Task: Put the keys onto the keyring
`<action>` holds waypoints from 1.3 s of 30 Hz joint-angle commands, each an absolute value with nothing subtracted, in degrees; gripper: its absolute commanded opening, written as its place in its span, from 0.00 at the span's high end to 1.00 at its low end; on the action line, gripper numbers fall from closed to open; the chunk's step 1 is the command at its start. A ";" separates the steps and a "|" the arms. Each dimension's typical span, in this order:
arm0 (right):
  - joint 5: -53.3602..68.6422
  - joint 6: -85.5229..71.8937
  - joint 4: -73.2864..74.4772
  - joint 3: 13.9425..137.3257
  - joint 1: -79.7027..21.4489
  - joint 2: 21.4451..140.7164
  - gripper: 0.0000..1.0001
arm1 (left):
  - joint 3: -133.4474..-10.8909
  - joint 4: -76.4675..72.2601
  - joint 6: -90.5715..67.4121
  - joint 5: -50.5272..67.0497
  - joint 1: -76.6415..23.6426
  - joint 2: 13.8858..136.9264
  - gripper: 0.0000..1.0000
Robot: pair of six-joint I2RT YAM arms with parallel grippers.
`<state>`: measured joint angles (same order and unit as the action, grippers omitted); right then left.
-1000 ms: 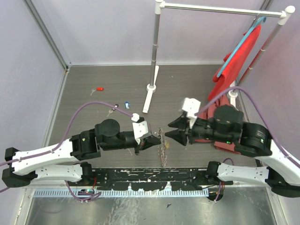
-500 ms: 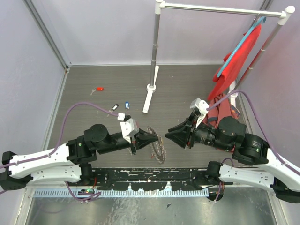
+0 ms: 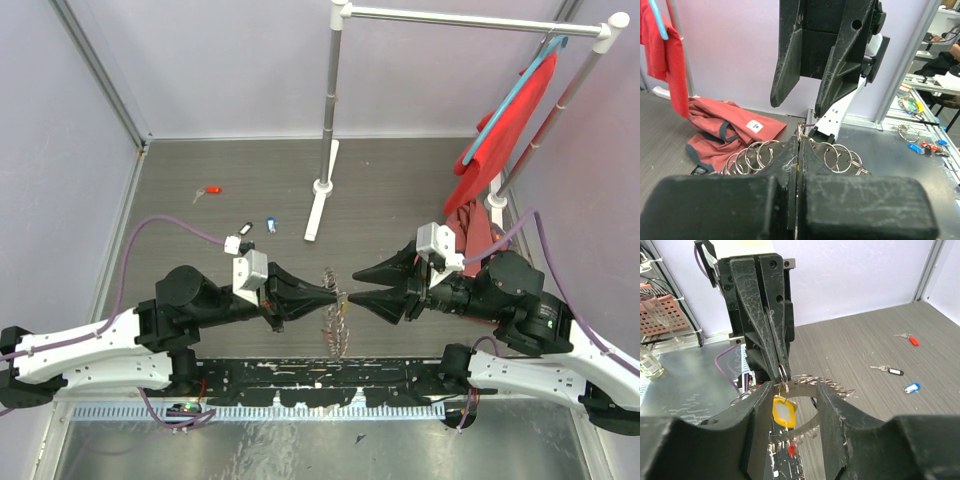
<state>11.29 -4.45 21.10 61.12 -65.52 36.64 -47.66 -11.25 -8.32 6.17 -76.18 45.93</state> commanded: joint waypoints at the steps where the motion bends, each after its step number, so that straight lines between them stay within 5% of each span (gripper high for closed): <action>1: 13.79 -2.55 12.48 60.89 -65.70 36.57 0.55 | -47.06 -19.18 -10.18 8.30 -76.31 45.22 1.00; 21: 19.32 -3.73 9.28 60.81 -65.74 39.01 0.72 | -46.23 -23.56 -10.72 8.24 -76.27 45.00 1.00; 39: 20.16 -3.82 9.67 60.82 -65.77 40.23 0.75 | -46.05 -24.40 -10.87 9.36 -76.29 45.16 1.00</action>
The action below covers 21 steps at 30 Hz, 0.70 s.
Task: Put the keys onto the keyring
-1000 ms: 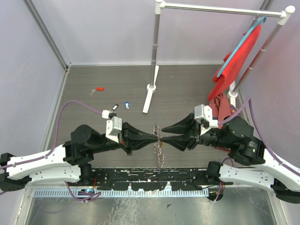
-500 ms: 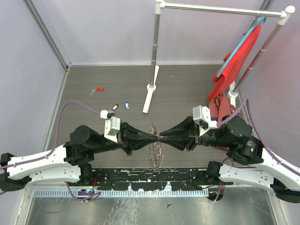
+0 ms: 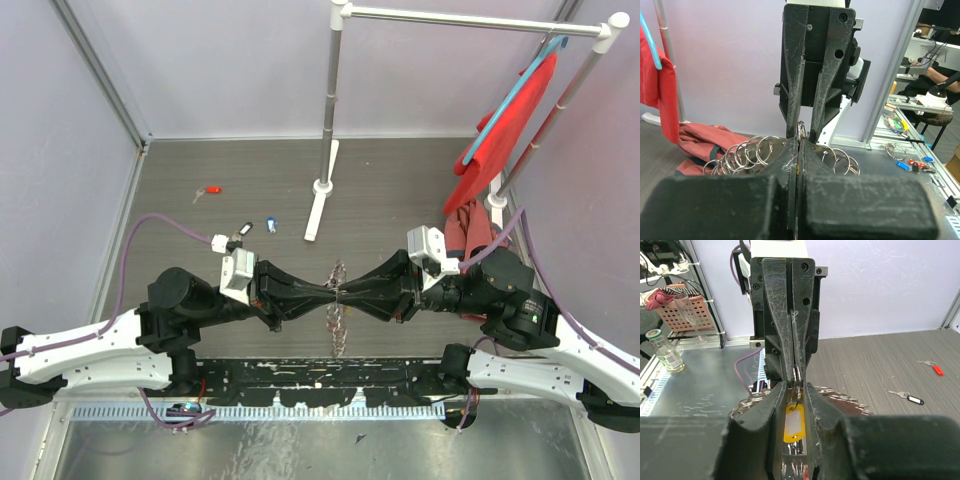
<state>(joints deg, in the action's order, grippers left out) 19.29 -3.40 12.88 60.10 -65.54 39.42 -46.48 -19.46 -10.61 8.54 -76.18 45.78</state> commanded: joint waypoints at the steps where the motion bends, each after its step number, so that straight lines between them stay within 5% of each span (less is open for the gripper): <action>1: 20.35 -3.86 9.67 60.94 -65.75 40.32 0.77 | -46.05 -24.41 -10.80 9.40 -76.33 45.25 1.00; 9: 20.91 -3.80 9.85 61.04 -65.74 40.74 0.99 | -46.03 -24.50 -10.81 9.31 -76.29 45.09 1.00; 16: 20.67 -3.12 11.76 62.57 -65.75 41.24 0.99 | -46.61 -23.25 -10.69 10.07 -76.29 45.61 0.99; 21: 19.00 0.49 21.82 69.26 -65.74 42.86 0.99 | -48.49 -16.42 -8.57 10.44 -76.29 44.49 0.66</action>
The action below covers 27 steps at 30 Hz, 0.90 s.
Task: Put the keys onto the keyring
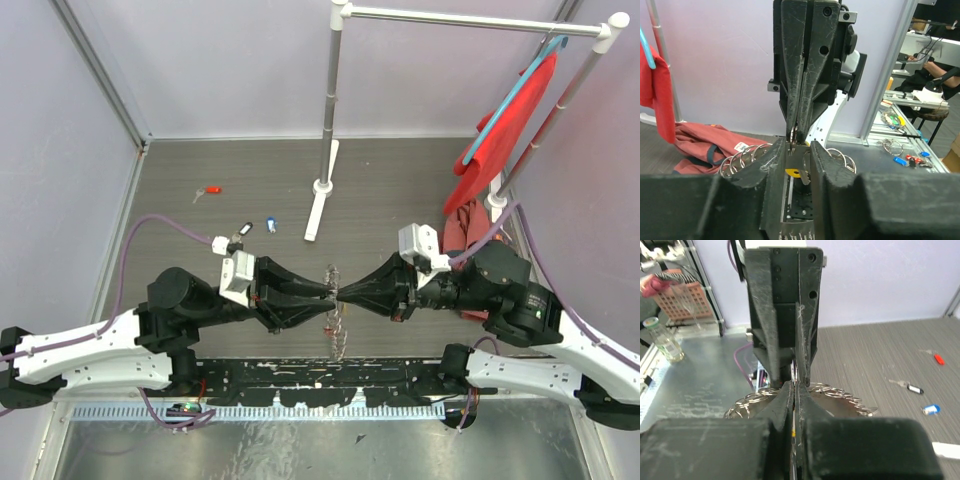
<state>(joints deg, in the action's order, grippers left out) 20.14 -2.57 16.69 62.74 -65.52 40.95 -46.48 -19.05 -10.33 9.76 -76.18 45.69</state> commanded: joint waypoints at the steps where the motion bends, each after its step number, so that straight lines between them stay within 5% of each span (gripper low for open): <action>1: 18.49 1.39 24.67 71.22 -65.74 43.41 0.99 | -49.11 -14.45 -7.51 10.41 -76.30 44.02 0.63; 12: 13.57 6.80 52.15 87.61 -65.74 53.43 0.99 | -60.03 9.40 3.45 4.38 -76.28 46.04 0.52; 27: 8.43 8.52 65.61 96.89 -65.76 62.89 0.99 | -67.44 22.31 8.50 6.14 -76.30 55.88 0.48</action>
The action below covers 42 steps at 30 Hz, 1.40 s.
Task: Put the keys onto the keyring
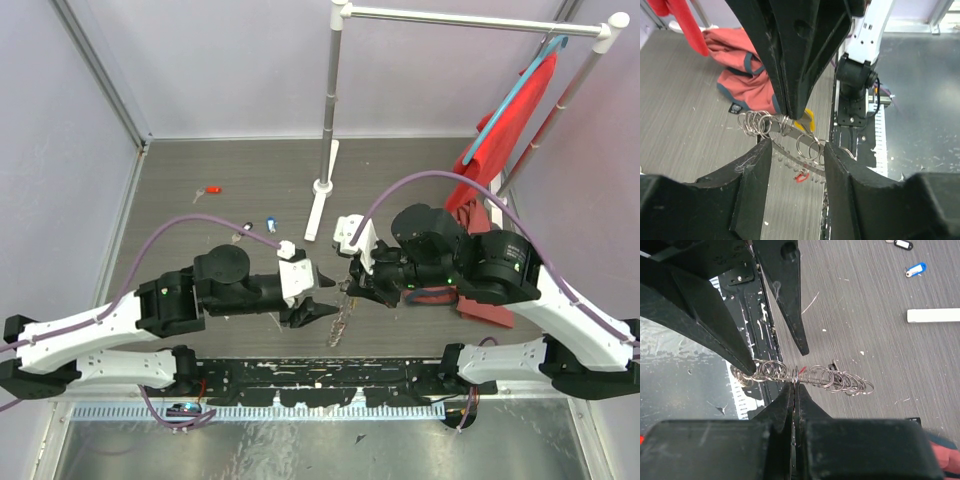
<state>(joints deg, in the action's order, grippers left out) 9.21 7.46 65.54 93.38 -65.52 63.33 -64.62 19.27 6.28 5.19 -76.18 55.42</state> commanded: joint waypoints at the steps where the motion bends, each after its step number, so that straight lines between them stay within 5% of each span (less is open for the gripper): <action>1: 8.48 8.53 65.81 96.89 -65.79 62.93 0.99 | -67.62 22.82 8.71 6.15 -76.29 56.11 0.48; 42: 15.82 9.25 60.63 91.32 -65.74 61.20 0.99 | -67.66 18.69 8.48 8.22 -76.29 58.90 0.64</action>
<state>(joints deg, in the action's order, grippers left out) 14.70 9.15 65.12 90.89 -65.54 63.00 -66.04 20.40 8.78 7.27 -76.18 58.81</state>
